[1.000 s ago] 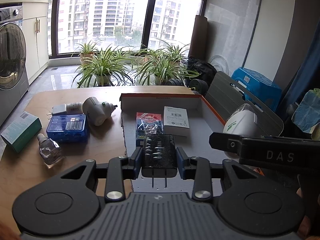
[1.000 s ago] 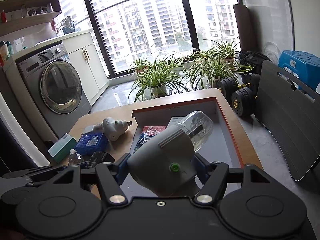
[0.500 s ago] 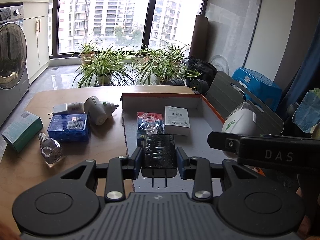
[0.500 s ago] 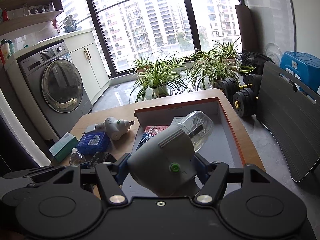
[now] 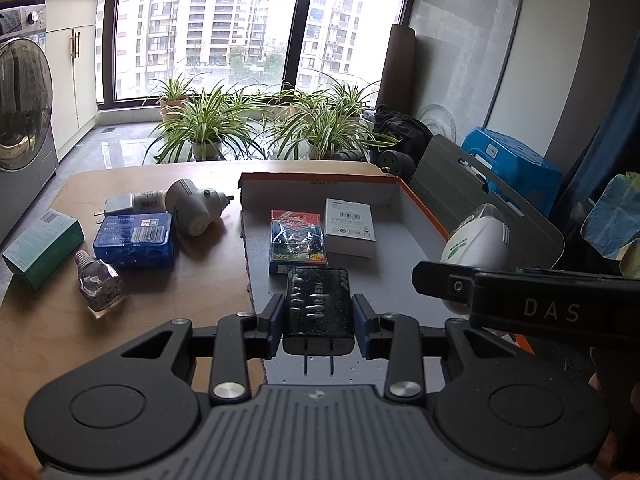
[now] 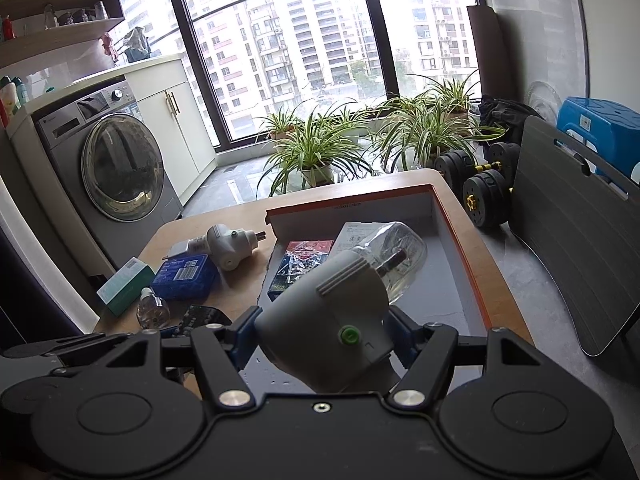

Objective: Organize rigid objects
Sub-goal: 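Lower the black adapter into the tray and open the left tool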

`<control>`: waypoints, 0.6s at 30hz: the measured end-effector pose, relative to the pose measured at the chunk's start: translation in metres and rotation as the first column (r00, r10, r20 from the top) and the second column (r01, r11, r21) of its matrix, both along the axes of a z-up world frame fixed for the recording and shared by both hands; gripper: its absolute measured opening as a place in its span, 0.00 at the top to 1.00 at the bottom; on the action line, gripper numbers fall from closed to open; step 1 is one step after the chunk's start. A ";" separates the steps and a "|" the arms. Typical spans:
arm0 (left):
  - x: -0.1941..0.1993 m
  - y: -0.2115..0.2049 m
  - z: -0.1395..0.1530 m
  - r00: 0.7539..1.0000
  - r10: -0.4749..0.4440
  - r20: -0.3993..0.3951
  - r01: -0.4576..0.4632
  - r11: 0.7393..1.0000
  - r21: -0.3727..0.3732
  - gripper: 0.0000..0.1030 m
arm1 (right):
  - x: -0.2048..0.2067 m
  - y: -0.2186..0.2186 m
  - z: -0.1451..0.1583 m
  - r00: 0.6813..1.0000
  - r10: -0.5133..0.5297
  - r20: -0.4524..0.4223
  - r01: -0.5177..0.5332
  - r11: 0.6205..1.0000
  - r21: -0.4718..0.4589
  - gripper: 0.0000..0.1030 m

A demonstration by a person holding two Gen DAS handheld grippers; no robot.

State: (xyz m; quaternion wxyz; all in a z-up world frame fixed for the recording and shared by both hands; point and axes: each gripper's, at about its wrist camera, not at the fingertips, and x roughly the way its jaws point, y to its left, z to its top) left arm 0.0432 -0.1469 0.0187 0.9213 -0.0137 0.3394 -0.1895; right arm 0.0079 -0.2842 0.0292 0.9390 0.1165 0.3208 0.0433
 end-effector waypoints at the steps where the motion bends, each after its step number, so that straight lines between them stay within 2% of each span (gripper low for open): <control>1: -0.001 0.000 -0.001 1.000 -0.001 -0.001 0.001 1.000 0.001 0.65 | -0.001 -0.001 -0.001 1.000 -0.001 -0.003 0.001 1.000 0.001 0.23; 18: -0.006 -0.005 -0.004 1.000 -0.012 -0.002 0.012 1.000 0.005 0.68 | -0.008 -0.001 -0.003 1.000 0.000 -0.009 0.000 1.000 0.002 0.23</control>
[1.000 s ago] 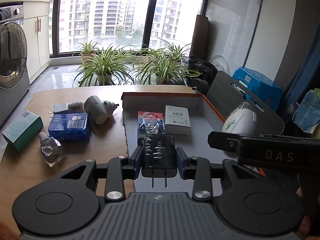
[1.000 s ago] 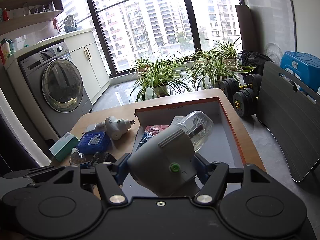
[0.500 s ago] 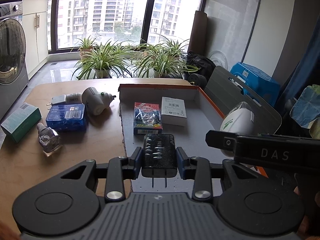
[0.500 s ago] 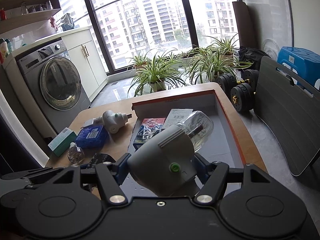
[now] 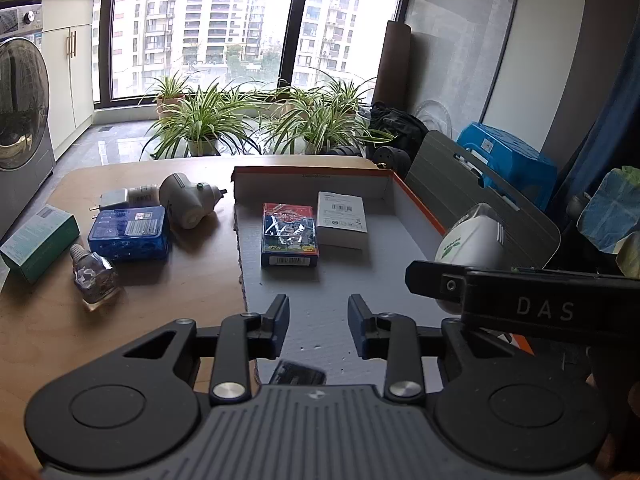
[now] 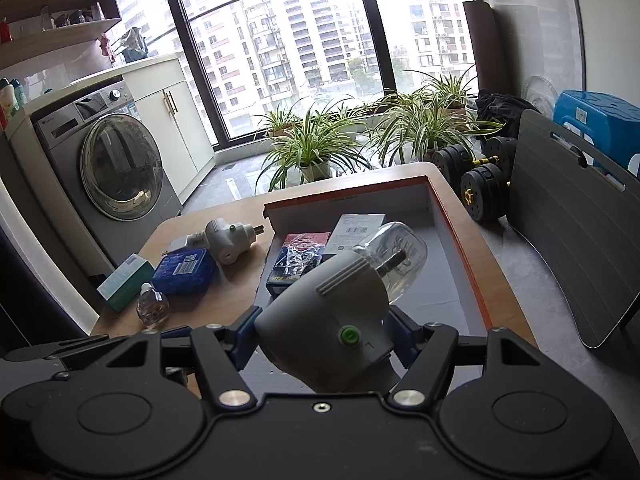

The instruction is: Organize rigid objects

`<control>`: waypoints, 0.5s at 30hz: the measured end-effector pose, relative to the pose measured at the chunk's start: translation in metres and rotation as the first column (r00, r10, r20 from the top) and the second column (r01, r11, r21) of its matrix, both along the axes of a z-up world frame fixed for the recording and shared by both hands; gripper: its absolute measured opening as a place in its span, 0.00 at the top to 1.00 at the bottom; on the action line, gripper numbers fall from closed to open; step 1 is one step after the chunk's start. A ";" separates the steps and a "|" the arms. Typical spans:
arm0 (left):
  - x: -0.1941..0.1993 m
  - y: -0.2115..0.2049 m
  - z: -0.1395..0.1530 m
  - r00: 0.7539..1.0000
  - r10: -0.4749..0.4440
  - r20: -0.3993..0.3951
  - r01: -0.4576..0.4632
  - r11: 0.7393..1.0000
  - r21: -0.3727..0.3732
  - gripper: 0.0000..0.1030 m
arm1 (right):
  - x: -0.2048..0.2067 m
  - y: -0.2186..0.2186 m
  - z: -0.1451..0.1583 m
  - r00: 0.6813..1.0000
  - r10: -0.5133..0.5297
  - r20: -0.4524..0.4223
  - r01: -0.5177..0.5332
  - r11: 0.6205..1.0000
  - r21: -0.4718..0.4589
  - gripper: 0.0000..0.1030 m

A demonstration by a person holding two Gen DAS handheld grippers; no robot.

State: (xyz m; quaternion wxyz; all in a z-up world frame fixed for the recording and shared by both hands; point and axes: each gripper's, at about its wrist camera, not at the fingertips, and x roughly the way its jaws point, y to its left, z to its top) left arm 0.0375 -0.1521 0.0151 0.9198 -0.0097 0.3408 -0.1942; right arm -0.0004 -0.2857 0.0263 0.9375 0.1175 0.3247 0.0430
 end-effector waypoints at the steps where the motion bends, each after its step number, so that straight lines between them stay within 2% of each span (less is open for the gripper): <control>1: 0.001 -0.001 -0.002 1.000 -0.001 -0.005 0.001 1.000 0.002 0.68 | -0.001 0.000 -0.001 1.000 -0.001 -0.002 0.001 1.000 -0.001 0.23; 9: 0.006 0.010 -0.005 0.999 0.030 -0.025 -0.030 1.000 -0.010 0.68 | 0.009 -0.005 -0.004 0.999 -0.014 -0.029 0.015 1.000 0.015 0.23; 15: 0.013 0.031 -0.008 0.995 0.091 -0.042 -0.092 0.996 -0.011 0.68 | 0.014 0.000 -0.014 0.998 0.000 -0.067 0.001 1.000 0.008 0.23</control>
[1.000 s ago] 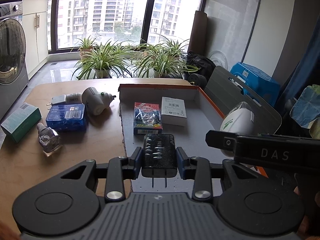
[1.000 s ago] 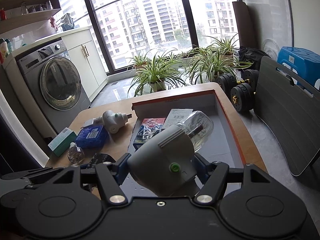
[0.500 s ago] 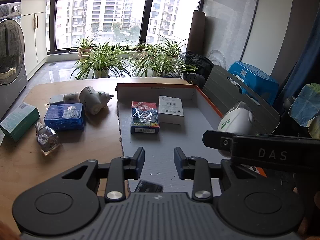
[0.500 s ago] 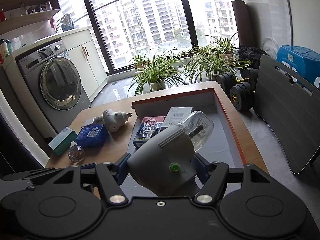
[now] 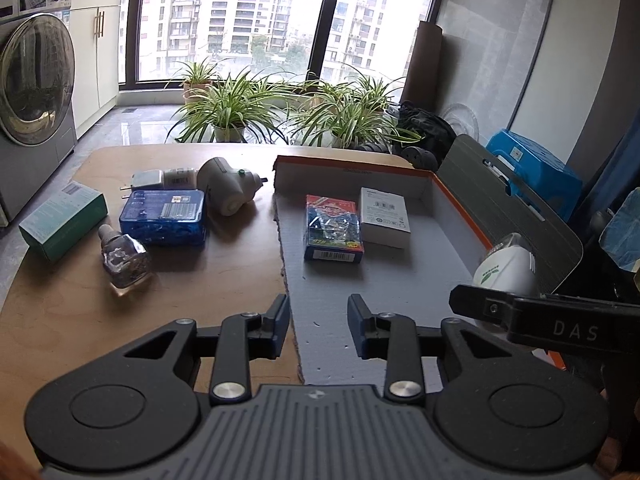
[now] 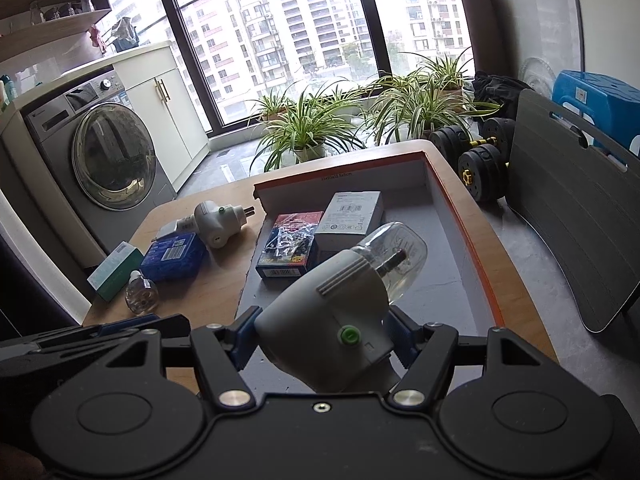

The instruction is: Organize rigid objects

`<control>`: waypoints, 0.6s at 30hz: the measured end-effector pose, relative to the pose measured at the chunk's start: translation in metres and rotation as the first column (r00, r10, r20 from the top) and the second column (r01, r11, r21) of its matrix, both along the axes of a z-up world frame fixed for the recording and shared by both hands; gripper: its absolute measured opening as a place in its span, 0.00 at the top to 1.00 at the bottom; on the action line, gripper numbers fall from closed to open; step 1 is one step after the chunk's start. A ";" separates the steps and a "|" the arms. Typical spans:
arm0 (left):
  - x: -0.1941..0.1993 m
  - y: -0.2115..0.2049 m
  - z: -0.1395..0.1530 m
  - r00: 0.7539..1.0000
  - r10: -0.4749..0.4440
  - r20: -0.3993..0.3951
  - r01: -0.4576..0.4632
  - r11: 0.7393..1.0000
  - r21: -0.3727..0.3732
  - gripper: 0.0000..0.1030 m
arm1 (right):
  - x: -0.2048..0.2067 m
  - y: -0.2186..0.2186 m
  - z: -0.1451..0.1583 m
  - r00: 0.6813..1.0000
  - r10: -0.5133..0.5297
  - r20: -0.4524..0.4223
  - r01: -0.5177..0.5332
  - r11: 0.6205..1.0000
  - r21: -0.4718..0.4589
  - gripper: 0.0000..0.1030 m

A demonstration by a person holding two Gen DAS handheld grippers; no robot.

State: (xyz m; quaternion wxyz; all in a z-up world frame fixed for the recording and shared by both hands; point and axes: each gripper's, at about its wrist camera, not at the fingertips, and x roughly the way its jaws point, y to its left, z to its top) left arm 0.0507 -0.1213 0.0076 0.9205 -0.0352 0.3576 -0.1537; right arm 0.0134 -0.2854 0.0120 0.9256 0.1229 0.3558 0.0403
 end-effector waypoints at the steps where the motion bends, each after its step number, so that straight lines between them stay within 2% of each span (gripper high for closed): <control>1: 0.000 0.003 -0.001 1.000 0.009 -0.002 -0.009 1.000 0.004 0.68 | 0.000 0.001 -0.002 1.000 0.003 -0.006 -0.003 1.000 -0.003 0.23; 9: -0.002 0.034 -0.018 0.996 0.077 -0.053 -0.074 0.996 0.055 0.68 | 0.002 0.011 -0.014 0.998 0.036 -0.055 -0.038 0.999 -0.026 0.22; 11: -0.006 0.038 -0.024 0.995 0.071 -0.069 -0.066 0.995 0.070 0.68 | 0.003 0.013 -0.018 0.996 0.046 -0.072 -0.048 0.998 -0.030 0.21; 18: -0.019 0.035 -0.042 0.994 -0.003 -0.110 0.015 0.994 0.111 0.68 | 0.001 0.014 -0.009 0.998 0.046 -0.039 -0.047 0.998 -0.043 0.22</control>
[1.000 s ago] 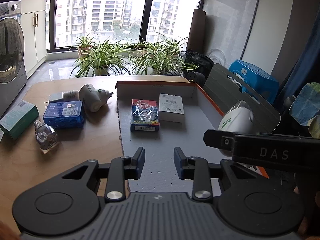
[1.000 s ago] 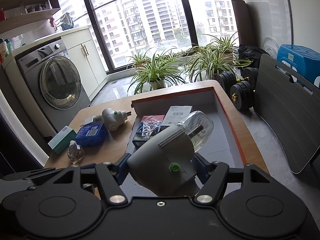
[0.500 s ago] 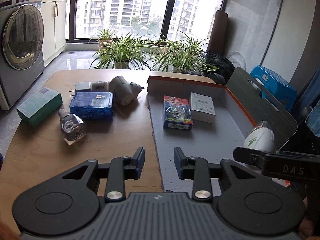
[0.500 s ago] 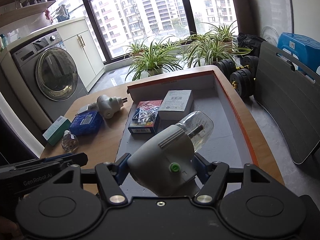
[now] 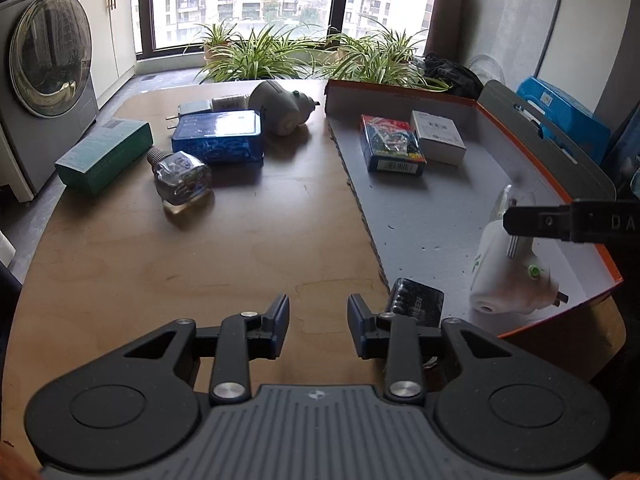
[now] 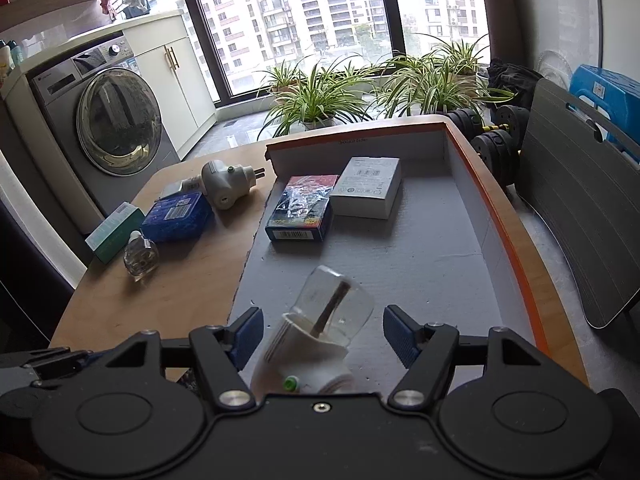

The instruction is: Organize rigid objects

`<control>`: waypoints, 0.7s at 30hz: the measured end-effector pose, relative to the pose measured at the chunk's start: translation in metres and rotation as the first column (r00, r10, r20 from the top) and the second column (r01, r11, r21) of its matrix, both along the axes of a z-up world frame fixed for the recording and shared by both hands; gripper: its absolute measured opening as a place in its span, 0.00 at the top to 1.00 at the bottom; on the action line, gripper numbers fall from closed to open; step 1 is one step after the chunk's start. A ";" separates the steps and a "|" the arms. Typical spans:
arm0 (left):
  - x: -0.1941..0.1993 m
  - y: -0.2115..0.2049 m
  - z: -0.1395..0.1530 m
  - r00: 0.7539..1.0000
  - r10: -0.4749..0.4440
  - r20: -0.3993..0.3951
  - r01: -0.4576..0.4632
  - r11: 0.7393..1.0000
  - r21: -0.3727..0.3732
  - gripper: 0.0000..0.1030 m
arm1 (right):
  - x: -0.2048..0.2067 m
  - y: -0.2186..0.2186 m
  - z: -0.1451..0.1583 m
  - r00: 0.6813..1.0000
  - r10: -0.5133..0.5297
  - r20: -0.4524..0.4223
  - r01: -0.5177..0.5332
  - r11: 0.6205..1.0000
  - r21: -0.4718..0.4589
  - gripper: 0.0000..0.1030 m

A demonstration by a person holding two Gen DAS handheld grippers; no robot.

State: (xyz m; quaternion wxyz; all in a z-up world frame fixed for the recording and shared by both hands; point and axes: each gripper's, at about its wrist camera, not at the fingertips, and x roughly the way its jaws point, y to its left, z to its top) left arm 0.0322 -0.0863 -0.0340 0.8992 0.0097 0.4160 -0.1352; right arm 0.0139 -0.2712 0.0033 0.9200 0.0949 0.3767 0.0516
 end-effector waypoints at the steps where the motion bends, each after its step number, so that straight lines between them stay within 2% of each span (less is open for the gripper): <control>1: 0.000 -0.002 -0.002 1.000 -0.009 -0.006 0.009 1.000 0.003 0.68 | 0.000 -0.001 0.002 1.000 -0.003 0.005 0.003 1.000 0.000 0.22; 7: 0.010 -0.024 -0.010 0.996 -0.083 -0.029 0.082 0.996 -0.021 0.70 | -0.001 -0.005 0.010 0.999 -0.029 0.029 0.029 1.000 0.010 0.21; 12: 0.012 -0.038 -0.005 0.991 -0.132 -0.005 0.132 0.991 -0.033 0.65 | -0.004 -0.003 0.015 0.999 -0.019 0.041 0.020 1.000 -0.002 0.21; 15: 0.011 -0.031 -0.001 0.995 -0.104 0.009 0.104 0.994 -0.044 0.62 | -0.004 0.001 0.017 0.999 -0.008 0.041 0.008 1.000 -0.003 0.20; 18: 0.010 -0.016 0.008 0.998 -0.045 0.038 0.047 0.998 -0.048 0.55 | -0.003 0.011 0.016 0.999 0.013 0.042 -0.013 1.000 -0.009 0.18; 21: 0.011 0.001 0.018 0.997 0.020 0.068 -0.019 0.999 -0.026 0.41 | -0.001 0.026 0.015 0.998 0.047 0.041 -0.047 0.999 -0.019 0.17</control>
